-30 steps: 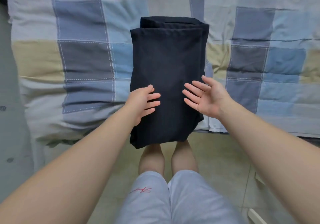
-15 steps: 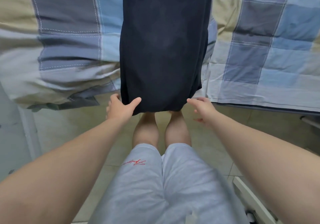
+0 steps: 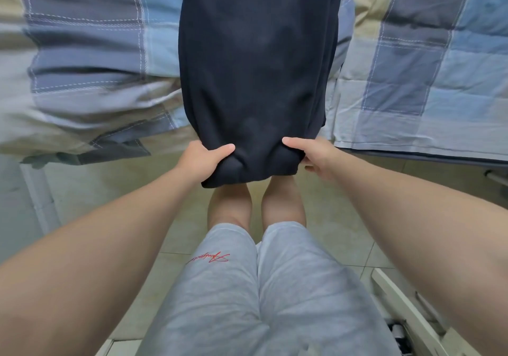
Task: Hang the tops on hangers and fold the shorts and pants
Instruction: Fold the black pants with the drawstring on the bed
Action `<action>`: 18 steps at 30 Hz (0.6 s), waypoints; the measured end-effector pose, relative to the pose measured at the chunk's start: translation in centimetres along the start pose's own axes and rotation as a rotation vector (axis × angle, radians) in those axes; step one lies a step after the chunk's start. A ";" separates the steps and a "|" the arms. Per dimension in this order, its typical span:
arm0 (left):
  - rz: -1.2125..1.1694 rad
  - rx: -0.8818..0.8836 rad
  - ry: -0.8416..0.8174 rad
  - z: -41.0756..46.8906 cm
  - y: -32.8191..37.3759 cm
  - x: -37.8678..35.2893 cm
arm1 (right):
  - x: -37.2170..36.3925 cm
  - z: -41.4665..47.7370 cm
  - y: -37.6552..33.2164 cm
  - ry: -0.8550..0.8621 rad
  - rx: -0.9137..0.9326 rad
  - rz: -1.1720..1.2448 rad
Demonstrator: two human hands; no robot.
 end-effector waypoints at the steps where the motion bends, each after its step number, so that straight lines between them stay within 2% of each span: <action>1: -0.012 0.036 -0.012 -0.3 -0.2 -0.1 | 0.0 -0.2 0.2 -0.014 -0.003 -0.006; 6: -0.098 0.175 -0.107 -2.8 -0.4 0.4 | 0.9 -3.1 0.0 -0.003 0.002 -0.019; 13: -0.225 0.285 -0.299 -8.8 0.2 2.0 | 2.5 -9.5 2.9 -0.090 -0.097 0.125; 18: -0.190 0.364 -0.359 -13.0 -0.1 3.2 | 4.1 -12.8 4.7 -0.123 -0.117 0.125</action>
Point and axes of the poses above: each hand's wrist, its own z-axis towards the middle knuckle, its own x-axis out of the back of the hand, y = z × x, the point moved 6 cm from there along z, towards the middle knuckle, and after that the axes turned 9 degrees about y, right-handed, at the moved point
